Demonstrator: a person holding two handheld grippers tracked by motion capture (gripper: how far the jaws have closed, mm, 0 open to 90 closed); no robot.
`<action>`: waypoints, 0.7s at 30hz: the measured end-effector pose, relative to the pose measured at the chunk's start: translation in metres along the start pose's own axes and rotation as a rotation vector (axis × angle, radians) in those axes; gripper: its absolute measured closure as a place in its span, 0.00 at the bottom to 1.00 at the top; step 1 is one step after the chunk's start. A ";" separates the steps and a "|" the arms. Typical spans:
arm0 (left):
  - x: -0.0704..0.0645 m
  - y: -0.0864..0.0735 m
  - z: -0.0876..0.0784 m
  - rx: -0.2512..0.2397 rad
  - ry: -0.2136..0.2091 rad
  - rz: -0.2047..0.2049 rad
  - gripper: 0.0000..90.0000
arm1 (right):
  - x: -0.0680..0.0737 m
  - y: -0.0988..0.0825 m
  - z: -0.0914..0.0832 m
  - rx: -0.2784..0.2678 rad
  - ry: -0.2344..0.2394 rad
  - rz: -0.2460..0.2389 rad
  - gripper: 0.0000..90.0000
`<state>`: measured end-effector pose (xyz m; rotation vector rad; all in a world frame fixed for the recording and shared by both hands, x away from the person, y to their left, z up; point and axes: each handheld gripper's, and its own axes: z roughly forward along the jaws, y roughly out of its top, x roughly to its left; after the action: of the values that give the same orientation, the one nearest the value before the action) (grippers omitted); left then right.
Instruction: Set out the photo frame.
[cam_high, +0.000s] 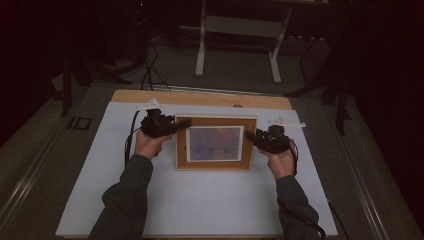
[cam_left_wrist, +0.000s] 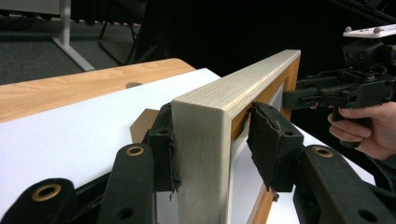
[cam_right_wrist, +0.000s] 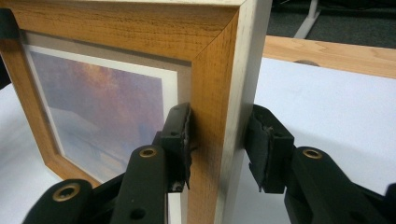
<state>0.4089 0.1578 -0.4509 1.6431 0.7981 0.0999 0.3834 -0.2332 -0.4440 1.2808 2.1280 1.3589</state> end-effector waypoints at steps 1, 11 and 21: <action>0.000 0.000 0.000 0.002 0.000 -0.003 0.63 | 0.000 0.000 0.000 0.000 0.002 -0.001 0.69; 0.000 -0.001 -0.001 0.005 -0.007 -0.007 0.63 | 0.001 0.000 0.000 0.000 -0.004 -0.002 0.69; -0.004 0.000 -0.001 0.021 0.015 -0.011 0.60 | 0.000 0.002 -0.002 0.016 0.005 -0.017 0.67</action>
<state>0.4055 0.1567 -0.4490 1.6596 0.8219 0.0957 0.3831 -0.2335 -0.4411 1.2634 2.1529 1.3421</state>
